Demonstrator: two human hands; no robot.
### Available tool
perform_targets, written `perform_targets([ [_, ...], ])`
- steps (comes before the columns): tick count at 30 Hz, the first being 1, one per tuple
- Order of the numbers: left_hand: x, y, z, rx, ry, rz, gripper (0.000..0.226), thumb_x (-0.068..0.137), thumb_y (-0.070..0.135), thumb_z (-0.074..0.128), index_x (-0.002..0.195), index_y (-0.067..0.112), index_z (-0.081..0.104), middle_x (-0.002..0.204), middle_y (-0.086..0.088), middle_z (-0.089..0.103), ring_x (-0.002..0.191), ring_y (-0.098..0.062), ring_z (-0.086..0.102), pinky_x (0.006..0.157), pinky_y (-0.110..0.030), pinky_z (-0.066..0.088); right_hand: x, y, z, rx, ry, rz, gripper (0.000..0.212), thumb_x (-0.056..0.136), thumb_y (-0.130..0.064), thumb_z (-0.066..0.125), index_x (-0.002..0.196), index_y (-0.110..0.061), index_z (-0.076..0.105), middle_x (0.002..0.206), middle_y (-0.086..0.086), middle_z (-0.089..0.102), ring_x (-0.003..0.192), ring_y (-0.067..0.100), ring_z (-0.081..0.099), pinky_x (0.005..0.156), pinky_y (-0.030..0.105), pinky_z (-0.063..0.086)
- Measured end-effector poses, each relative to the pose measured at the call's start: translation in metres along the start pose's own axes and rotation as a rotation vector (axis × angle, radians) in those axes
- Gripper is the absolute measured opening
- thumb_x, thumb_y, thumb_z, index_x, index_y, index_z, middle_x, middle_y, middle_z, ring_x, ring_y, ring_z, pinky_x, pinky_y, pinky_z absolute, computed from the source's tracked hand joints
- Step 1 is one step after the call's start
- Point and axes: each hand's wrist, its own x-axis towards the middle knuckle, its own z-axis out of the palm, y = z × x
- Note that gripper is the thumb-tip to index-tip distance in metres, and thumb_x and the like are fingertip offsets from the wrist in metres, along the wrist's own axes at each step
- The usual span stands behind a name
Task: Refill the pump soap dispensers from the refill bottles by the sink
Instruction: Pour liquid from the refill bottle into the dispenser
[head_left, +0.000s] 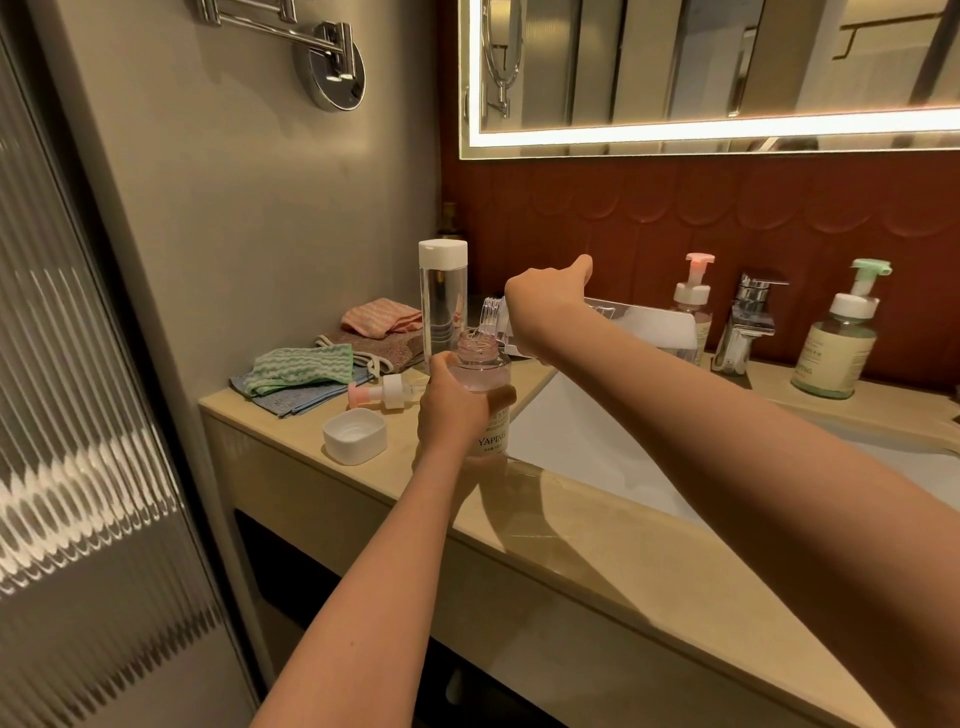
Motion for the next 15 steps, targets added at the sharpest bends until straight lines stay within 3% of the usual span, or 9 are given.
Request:
perform_targets([
  [4, 0.0003, 0.0, 0.0003, 0.005, 0.002, -0.005, 0.079, 0.073, 0.03, 0.077, 0.136, 0.022, 0.029, 0.134, -0.006, 0.049, 0.122, -0.028, 0.047, 0.091, -0.043, 0.043, -0.0007, 0.0003, -0.0006, -0.003, -0.003, -0.005, 0.013, 0.084, -0.01, 0.062, 0.09, -0.013, 0.051, 0.083, 0.001, 0.052, 0.082, 0.021, 0.046, 0.096, 0.04, 0.029],
  [15, 0.0003, 0.0002, 0.0004, 0.002, -0.002, -0.016, 0.079, 0.073, 0.029, 0.077, 0.135, 0.023, 0.029, 0.134, -0.006, 0.049, 0.122, -0.029, 0.047, 0.091, -0.043, 0.043, 0.001, 0.0002, 0.0016, 0.006, 0.003, -0.006, 0.011, 0.086, -0.014, 0.06, 0.095, -0.015, 0.054, 0.086, 0.001, 0.052, 0.084, 0.021, 0.046, 0.097, 0.041, 0.029],
])
